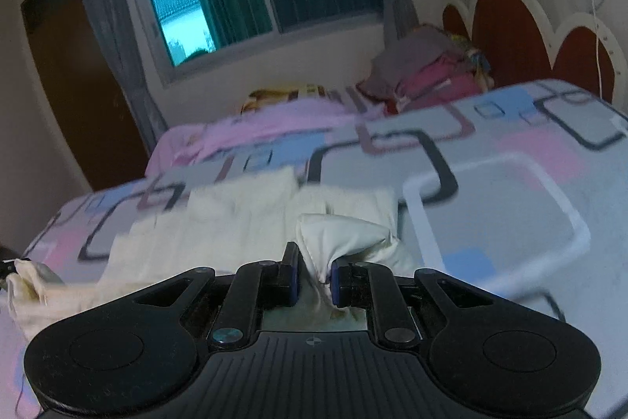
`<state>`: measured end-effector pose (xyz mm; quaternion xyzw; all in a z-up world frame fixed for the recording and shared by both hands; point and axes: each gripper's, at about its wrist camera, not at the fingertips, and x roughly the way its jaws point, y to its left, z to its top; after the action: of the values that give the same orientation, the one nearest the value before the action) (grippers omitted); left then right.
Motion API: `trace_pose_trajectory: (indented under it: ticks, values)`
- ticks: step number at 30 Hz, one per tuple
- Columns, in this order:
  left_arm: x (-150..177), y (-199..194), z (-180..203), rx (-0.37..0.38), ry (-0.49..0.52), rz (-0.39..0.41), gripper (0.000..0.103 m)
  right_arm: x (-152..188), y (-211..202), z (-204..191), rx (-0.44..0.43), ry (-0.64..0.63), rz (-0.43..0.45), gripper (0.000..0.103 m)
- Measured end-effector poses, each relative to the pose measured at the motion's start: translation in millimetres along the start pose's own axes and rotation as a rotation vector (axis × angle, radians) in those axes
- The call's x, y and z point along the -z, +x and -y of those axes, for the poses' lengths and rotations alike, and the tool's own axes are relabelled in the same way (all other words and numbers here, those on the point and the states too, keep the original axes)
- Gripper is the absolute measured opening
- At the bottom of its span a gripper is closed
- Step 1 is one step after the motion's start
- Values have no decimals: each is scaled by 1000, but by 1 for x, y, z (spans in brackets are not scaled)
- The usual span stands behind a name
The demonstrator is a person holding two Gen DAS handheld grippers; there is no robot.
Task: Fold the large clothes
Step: 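Lift the hem with both grippers, fold it toward the collar, release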
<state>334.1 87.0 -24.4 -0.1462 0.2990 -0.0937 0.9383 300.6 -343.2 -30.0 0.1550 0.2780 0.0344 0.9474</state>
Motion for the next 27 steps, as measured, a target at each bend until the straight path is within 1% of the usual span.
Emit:
trace_pose_trajectory:
  ticks: [6, 10, 12, 18, 24, 27]
  values:
    - [-39, 56, 10, -62, 20, 50, 8, -46, 65, 6, 19, -9, 31, 15]
    - [-60, 97, 12, -113, 15, 64, 8, -67, 110, 12, 31, 7, 18, 15]
    - [-67, 117, 15, -142, 28, 55, 8, -76, 134, 17, 40, 18, 5, 15]
    - [-78, 179, 11, -219, 28, 3, 8, -87, 195, 42, 65, 107, -51, 15]
    - [-77, 220, 12, -268, 57, -9, 8, -84, 236, 53, 105, 113, -72, 15]
    - [-72, 239, 12, -287, 91, -37, 8, -79, 253, 59, 123, 122, -94, 15]
